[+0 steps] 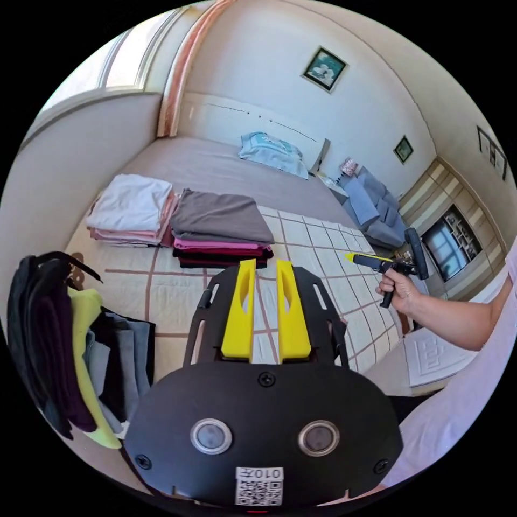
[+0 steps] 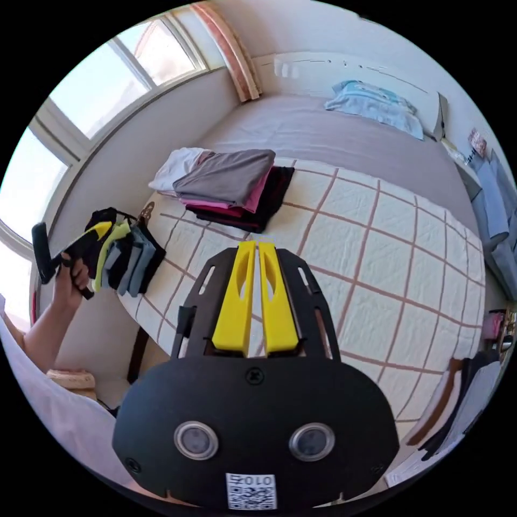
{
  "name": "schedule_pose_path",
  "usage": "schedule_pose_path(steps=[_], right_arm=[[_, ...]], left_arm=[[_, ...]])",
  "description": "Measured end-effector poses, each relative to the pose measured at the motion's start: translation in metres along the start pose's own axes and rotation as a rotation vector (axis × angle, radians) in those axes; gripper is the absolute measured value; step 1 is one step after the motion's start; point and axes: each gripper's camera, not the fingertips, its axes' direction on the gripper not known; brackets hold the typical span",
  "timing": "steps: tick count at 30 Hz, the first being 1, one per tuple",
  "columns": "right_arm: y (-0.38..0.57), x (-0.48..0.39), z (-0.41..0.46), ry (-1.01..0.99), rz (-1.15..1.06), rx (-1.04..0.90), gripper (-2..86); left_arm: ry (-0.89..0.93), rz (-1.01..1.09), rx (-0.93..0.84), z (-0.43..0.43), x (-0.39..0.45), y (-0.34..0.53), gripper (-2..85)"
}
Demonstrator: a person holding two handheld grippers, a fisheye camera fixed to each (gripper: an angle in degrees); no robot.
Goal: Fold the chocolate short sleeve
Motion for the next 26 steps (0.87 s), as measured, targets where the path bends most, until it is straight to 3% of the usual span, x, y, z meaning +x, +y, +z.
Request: schedule_pose_path(steps=[5, 7, 12, 19, 24, 26], right_arm=[[0.054, -0.025, -0.107, 0.101, -0.063, 0.131, 2.1], [0.067, -0.024, -0.143, 0.118, -0.07, 0.21, 2.0], [0.12, -0.007, -0.239, 0.251, -0.132, 0.425, 2.6], [0.234, 0.068, -0.315, 0.439, -0.216, 0.571, 7.7], [0.337, 0.191, -0.322, 0.368, -0.039, 0.574, 11.5], [0.367, 0.222, -0.325, 0.378, 0.008, 0.596, 12.3]], left_arm=[[-0.182, 0.379, 0.057, -0.127, 0.127, -0.028, 1.0], [-0.22, 0.429, 0.085, -0.16, 0.161, -0.04, 0.4], [-0.245, 0.421, 0.206, -0.239, 0.257, -0.062, -0.1], [-0.336, 0.469, 0.502, -0.329, 0.453, -0.053, 0.3], [-0.288, 0.508, 0.595, -0.337, 0.558, -0.052, 1.5], [-0.181, 0.496, 0.573, -0.339, 0.591, -0.063, 1.5]])
